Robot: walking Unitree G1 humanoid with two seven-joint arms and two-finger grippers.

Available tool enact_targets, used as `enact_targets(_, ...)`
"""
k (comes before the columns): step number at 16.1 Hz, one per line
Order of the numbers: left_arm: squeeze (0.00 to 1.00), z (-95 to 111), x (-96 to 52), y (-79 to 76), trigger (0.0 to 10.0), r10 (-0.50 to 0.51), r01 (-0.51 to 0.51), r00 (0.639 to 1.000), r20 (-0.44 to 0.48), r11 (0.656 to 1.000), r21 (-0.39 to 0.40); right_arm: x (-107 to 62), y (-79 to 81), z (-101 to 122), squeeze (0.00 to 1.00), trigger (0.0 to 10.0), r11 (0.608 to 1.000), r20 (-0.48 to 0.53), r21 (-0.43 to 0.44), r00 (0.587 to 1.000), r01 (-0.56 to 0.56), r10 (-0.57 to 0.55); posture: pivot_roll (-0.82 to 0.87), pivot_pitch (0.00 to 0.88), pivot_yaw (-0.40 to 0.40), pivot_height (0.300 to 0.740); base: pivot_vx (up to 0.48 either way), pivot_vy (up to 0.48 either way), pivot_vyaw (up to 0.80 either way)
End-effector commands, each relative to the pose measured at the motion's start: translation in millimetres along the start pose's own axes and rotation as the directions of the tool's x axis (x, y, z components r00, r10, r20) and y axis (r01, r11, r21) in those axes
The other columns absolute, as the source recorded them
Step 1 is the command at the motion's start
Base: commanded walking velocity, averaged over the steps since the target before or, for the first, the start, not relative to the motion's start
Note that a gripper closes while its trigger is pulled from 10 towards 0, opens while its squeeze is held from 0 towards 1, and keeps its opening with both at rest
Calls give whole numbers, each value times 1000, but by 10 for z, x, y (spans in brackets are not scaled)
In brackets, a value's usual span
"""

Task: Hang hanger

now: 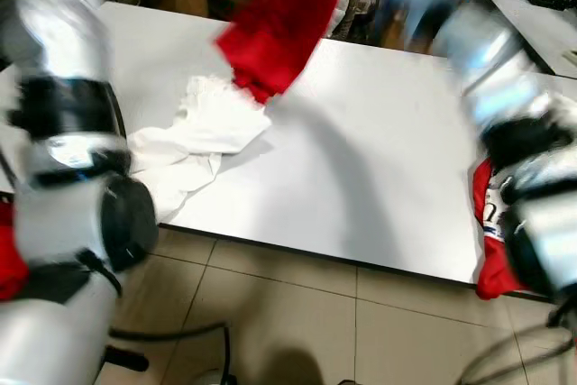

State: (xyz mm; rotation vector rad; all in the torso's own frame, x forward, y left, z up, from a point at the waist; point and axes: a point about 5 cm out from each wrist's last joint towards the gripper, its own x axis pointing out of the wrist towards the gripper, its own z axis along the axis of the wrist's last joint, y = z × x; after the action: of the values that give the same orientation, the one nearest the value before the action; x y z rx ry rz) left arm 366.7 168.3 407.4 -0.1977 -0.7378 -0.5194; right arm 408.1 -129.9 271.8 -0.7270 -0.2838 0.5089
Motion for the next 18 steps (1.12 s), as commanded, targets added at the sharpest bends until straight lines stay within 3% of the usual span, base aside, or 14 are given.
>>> enact_targets(1,0,-145,34,-130,10000,-29,33,998,-62,998,60,-30,175,-147,0,10000,996,-37,-15,995,-90,89,-80,0,-49,740,0,0,0)
enact_targets(2,0,-322,2,-170,10000,-30,39,990,-135,998,59,-70,280,-254,0,10000,992,-61,5,990,-125,125,-80,0,-49,740,0,0,0)
enact_targets(4,0,-954,-209,-331,10000,-16,71,945,-327,985,158,-343,666,-645,0,10000,959,-119,62,952,-277,283,-83,0,-39,740,0,0,0)
enact_targets(5,0,-1057,-246,-348,10000,-6,63,934,-357,987,147,-406,710,-708,0,10000,953,-128,68,945,-295,302,-88,0,-32,740,0,0,0)
enact_targets(6,0,-1186,-293,-329,10000,42,40,916,-399,980,195,-504,724,-784,0,10000,949,-139,67,939,-308,315,-90,0,-27,740,0,0,0)
enact_targets(7,0,-1273,-318,-282,10000,93,24,897,-432,966,257,-619,688,-825,0,10000,941,-127,81,933,-328,336,-100,0,-8,740,0,0,0)
enact_targets(9,0,-1301,-320,-249,10000,121,11,889,-441,958,285,-716,681,-843,0,10000,929,-122,82,922,-360,368,-102,0,-3,740,0,0,0)
enact_targets(11,0,-1296,-333,-122,10000,205,-33,876,-437,928,370,-977,687,-824,0,10000,891,-106,60,885,-449,453,-109,0,9,740,0,0,0)
enact_targets(12,0,-1294,-336,-104,10000,215,-35,874,-435,922,385,-1016,678,-813,0,10000,887,-103,59,881,-457,461,-109,0,9,740,0,0,0)
enact_targets(13,0,-1310,-375,-65,10000,217,-25,867,-449,918,395,-1158,621,-776,0,10000,875,-100,53,870,-480,483,-110,0,12,740,0,0,0)
enact_targets(14,0,-1385,-484,-36,10000,184,36,845,-502,918,395,-1349,521,-717,0,10000,863,-108,47,856,-503,505,-111,0,14,740,0,0,0)
enact_targets(16,0,-1511,-678,17,10000,163,104,799,-579,911,400,-1544,403,-629,0,10000,857,-132,66,847,-510,514,-114,0,17,740,0,0,0)
enact_targets(17,0,-1605,-861,92,10000,200,139,751,-629,884,447,-1671,337,-538,0,10000,850,-129,86,840,-520,527,-119,0,22,740,0,0,0)
enact_targets(18,0,-1641,-942,128,10000,220,130,732,-645,884,449,-1729,317,-494,0,10000,843,-128,95,833,-530,539,-119,0,22,740,0,0,0)
